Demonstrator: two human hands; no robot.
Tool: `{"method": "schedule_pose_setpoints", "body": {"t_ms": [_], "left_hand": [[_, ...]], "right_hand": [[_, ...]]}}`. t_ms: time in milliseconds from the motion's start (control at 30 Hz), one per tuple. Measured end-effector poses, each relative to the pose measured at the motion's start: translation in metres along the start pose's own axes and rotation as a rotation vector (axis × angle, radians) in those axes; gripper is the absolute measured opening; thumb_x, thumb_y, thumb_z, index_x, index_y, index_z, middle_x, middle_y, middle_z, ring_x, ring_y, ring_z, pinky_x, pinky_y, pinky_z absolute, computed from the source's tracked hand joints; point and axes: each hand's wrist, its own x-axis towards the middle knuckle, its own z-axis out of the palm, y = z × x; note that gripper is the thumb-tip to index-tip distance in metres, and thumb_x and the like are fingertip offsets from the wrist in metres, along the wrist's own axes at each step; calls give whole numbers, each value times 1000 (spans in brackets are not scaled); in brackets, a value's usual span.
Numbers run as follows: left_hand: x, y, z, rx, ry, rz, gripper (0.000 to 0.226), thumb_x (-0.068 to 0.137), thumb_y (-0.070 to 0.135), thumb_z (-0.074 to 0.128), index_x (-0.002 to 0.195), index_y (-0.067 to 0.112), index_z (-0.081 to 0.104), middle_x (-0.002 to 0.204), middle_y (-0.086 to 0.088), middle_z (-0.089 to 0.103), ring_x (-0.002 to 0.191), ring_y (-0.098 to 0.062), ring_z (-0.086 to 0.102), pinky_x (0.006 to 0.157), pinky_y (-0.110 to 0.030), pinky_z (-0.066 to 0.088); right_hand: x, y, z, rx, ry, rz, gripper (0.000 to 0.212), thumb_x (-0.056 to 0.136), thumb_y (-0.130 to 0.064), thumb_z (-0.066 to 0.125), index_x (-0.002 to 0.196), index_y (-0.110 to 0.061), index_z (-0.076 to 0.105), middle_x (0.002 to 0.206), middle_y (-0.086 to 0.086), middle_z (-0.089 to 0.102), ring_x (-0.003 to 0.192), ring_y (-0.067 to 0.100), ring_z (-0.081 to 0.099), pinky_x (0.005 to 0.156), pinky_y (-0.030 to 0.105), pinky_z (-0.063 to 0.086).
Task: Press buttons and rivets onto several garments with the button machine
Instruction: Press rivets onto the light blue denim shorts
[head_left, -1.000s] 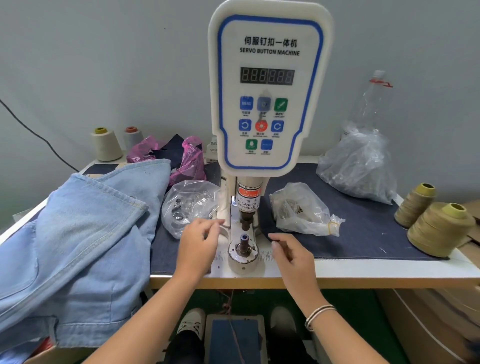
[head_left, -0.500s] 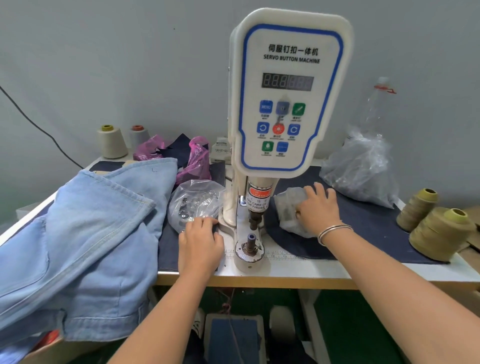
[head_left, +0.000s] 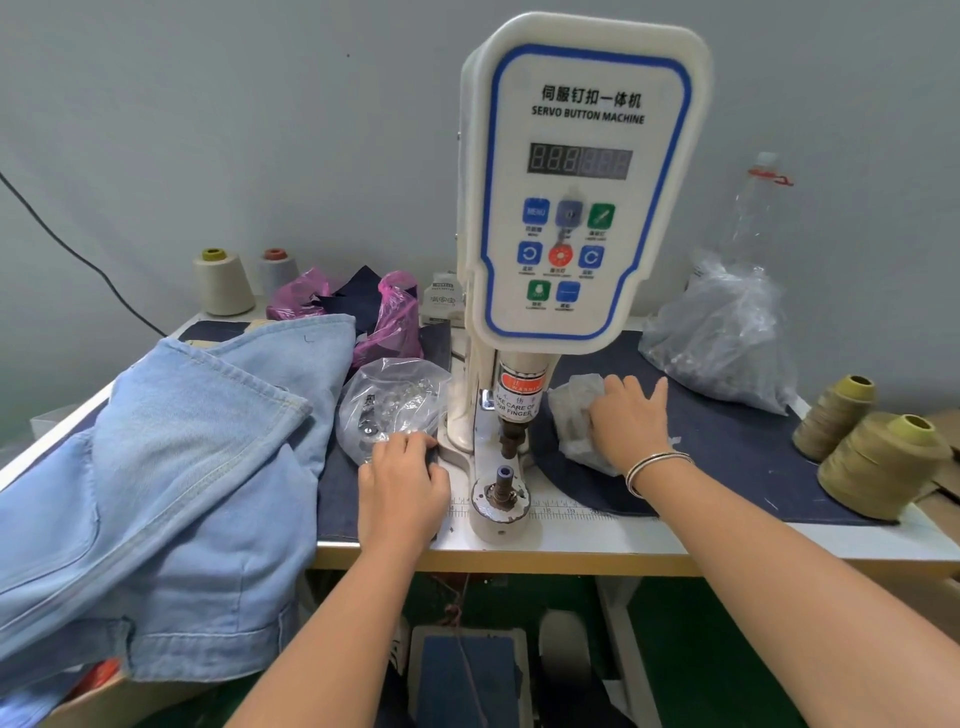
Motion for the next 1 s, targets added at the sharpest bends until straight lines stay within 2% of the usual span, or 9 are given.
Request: {"method": "schedule_pose_setpoints", "body": {"t_ms": [133,300,567,800,1000], "left_hand": [[0,1,0,10,6,3,24,90,25,49,112,22,57,107,4,57,101,-16,47,85,-33,36],[0,0,0,25,1,6,24,90,26,49,112,23,56,107,4,57,101,-15,47,85,-34,37],[0,0,0,28,0,4,24,90,27,48,113,24,56,108,5,56,101,-14,47,86,-33,38],[0,0,0,28,-4,-2,24,90,27,48,113,24,55,108,6,55,102,-14,46,87,-33,38],[0,0,0,24,1,2,24,90,26,48,112,24,56,107,6,56,101,-14,47,87,-32,38]], "right_hand": [[-2,6,1,133,-24,59,22,94,-28,48,103,-20,65,120,3,43,120,24,35,111,64,13],[-2,8,0,111,-35,14,25,94,-34,47,107,-23,65,124,2,45,125,24,32,113,62,5],[2,4,-3,-52,-45,-46,27,96,-27,41,111,-23,63,120,1,50,121,24,37,112,63,2],[4,-3,-8,-129,-96,-77,28,92,-25,47,116,-24,61,126,1,49,125,25,35,108,68,-1],[-1,-2,-4,-122,-39,-52,20,92,-21,49,104,-25,64,118,0,50,117,23,40,105,73,4]]}}
